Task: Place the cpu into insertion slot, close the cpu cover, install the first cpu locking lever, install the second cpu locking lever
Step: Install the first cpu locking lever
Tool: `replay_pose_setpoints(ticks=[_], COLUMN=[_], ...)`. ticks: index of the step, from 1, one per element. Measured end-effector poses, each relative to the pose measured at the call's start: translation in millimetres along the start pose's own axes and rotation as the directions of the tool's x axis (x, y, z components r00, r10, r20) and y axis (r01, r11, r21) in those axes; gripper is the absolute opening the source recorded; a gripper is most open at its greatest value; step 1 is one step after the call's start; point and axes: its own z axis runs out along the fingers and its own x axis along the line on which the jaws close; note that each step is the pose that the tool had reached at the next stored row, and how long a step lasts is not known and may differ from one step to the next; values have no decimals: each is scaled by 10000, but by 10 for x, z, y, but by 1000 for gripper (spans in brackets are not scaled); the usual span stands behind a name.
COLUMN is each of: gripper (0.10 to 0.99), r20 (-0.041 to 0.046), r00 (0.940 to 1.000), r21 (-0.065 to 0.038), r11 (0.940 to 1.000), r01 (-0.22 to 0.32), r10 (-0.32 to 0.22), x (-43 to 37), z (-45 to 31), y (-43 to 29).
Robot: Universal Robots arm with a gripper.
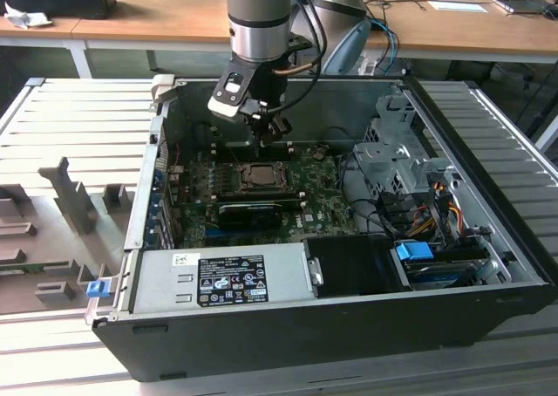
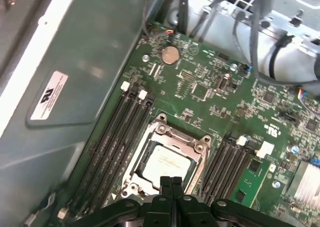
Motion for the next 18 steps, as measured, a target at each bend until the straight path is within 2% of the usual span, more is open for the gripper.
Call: replay_pose_setpoints(ticks=[6,10,12,15,16,18], gripper=[106,106,106,106,106,106], r20=[-38,-84,-122,-175,-184,-195], r00=[9977,9880,9748,9478,9416,9338], r21=[-12,-26,-44,-73,-80,-86], r11=[9977,9880,9749,9480,9418,9340], r01=[675,1544,2226,3183,3362,3571], r10=[-675,-1544,-2227,-3184,-3363,-3572], x=[0,0,0,0,0,0], z=[-4,-5,-5,-5,-5,-15], y=[0,0,0,0,0,0])
